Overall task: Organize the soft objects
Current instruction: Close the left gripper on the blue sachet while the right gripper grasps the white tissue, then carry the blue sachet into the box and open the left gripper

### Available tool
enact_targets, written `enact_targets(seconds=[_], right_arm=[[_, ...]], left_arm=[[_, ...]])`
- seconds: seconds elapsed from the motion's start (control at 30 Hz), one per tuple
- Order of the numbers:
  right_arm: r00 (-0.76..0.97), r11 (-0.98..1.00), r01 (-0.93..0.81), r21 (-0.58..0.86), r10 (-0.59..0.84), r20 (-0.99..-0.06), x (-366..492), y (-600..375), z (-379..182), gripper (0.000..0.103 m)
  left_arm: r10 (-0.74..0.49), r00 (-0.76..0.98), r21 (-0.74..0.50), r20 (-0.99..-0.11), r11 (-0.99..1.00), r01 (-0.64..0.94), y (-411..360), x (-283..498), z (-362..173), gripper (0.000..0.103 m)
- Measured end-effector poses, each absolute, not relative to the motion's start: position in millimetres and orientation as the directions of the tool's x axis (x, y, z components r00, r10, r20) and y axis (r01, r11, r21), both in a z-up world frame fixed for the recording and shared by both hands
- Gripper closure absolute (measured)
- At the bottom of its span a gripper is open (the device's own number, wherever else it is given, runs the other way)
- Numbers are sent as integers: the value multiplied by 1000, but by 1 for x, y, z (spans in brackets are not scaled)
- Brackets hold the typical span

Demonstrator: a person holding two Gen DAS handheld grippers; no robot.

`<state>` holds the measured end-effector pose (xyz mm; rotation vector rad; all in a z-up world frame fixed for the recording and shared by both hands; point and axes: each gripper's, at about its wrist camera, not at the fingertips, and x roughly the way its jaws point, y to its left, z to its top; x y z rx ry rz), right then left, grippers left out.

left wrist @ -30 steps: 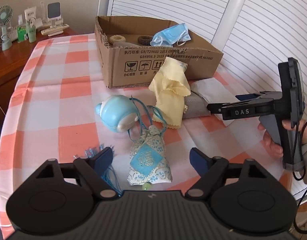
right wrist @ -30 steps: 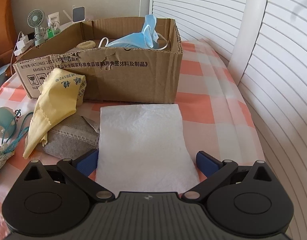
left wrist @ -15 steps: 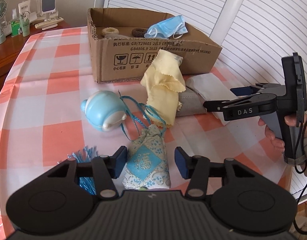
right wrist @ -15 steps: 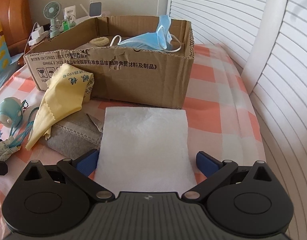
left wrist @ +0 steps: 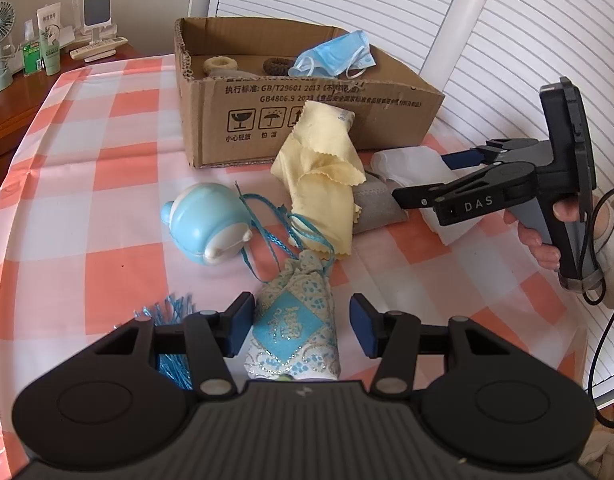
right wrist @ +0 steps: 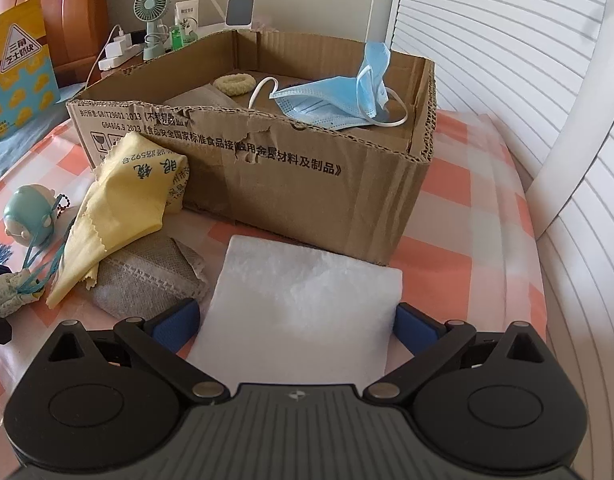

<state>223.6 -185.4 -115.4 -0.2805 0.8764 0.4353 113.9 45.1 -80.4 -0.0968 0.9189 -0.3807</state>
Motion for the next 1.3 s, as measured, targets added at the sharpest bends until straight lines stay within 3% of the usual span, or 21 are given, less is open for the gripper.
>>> enact_targets(seconds=[0.23, 0.37, 0.5, 0.57, 0.8, 1.03, 1.3], right_arm=[[572, 875, -479, -69, 251, -781, 203, -186, -107, 30], [568, 874, -481, -64, 255, -783, 195, -187, -104, 46], [569, 869, -485, -92, 234, -788, 191, -185, -103, 46], [572, 868, -485, -110, 219, -790, 190, -184, -102, 38], [576, 863, -483, -147, 186, -796, 196, -178, -102, 33], [578, 886, -451, -105, 200, -791, 194, -183, -96, 66], [604, 894, -436, -99, 209, -769, 180, -192, -82, 76]], left_arm=[[-361, 546, -231, -756, 928, 294, 44, 113, -80, 52], [-348, 550, -219, -759, 932, 288, 45, 113, -80, 63], [-356, 541, -235, -762, 930, 282, 49, 113, -79, 63], [-350, 540, -222, -765, 931, 288, 48, 112, -79, 63], [-344, 537, -209, -770, 932, 297, 44, 112, -79, 63], [-351, 532, -203, -771, 927, 316, 43, 110, -75, 71], [-355, 538, -178, -765, 919, 352, 43, 103, -62, 73]])
